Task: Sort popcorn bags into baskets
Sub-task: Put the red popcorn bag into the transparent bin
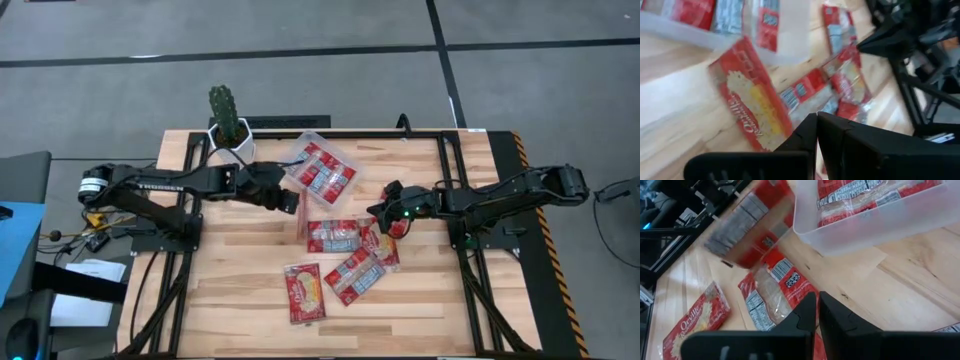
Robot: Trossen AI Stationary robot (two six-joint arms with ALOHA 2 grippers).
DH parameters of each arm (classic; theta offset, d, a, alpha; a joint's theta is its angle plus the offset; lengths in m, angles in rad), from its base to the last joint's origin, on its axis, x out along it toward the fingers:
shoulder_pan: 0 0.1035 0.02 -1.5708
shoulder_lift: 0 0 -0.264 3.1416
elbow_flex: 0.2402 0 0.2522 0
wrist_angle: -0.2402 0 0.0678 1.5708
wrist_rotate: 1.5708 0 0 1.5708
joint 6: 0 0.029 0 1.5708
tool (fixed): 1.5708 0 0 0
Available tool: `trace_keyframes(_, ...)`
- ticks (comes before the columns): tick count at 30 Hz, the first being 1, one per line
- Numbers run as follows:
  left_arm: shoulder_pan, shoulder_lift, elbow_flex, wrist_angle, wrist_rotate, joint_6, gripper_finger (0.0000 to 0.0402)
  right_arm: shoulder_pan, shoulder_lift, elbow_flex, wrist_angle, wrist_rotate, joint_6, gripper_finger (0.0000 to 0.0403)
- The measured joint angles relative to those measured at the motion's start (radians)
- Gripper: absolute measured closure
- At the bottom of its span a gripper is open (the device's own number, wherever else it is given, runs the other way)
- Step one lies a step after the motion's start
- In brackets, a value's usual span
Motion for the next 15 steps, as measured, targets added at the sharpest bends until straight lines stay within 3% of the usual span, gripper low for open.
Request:
trace_keyframes(5,0.030,0.000,0.024,-0.006,0.019,0.048,0.0401,0.000,0.000,0.000,0.000,0.019,-0.002,0.0356)
trace_keyframes(9,0.039,0.000,0.023,-0.113,-0.032,0.050,0.0395,0.000,0.000,0.000,-0.001,0.019,-0.002,0.0356)
trace_keyframes(15,0.027,-0.001,-0.053,-0.255,-0.014,0.027,0.0330,0.001,0.000,0.000,-0.001,0.020,-0.002,0.0356)
